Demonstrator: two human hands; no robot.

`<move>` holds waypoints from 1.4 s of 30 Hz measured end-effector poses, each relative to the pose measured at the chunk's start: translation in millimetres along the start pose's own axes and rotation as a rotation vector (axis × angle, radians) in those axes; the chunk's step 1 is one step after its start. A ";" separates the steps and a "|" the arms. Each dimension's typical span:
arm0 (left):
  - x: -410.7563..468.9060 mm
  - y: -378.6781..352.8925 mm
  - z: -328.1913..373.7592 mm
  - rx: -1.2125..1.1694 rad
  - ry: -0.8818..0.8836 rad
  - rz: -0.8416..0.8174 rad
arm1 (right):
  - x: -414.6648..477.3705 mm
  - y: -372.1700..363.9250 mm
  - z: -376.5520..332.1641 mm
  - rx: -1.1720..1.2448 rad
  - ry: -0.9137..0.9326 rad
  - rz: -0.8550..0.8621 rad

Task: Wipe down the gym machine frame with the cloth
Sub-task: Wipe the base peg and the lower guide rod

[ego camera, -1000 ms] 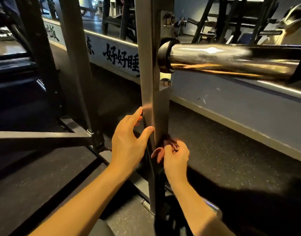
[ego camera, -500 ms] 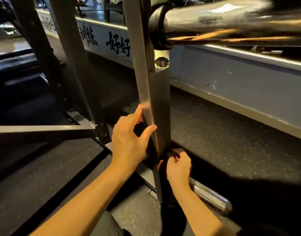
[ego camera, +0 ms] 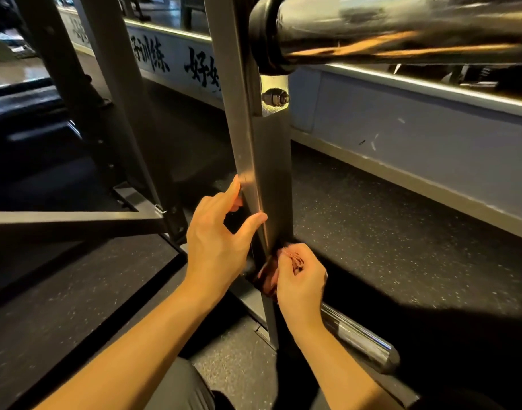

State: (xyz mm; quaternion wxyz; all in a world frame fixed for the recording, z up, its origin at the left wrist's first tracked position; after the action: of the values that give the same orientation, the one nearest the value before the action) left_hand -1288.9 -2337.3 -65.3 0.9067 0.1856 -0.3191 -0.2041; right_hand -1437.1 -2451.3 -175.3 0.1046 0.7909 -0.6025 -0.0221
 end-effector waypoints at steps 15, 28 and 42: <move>1.1 6.0 10.5 0.074 -0.011 -0.018 | 41.6 31.5 41.4 -0.210 -0.316 0.012; 4.9 5.9 3.9 -0.001 0.045 -0.053 | -23.9 2.4 -9.4 0.245 -0.218 -0.097; -2.9 1.3 -17.9 -0.329 0.244 -0.239 | -42.7 -9.9 -78.1 0.053 0.206 -0.379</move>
State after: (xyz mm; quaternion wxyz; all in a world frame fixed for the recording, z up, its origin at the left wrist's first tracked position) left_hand -1278.8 -2331.1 -79.1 0.9260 0.0951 -0.1456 -0.3351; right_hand -1426.8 -2397.1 -104.8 0.1390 0.8905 -0.4297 0.0553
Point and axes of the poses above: each hand's wrist, its own x-axis towards the middle knuckle, its own y-axis out of the back of the hand, z = x × y, the point moved 10 cm from there along x, towards the middle knuckle, and after that the axes turned 4 degrees about z, right-handed, at the moved point
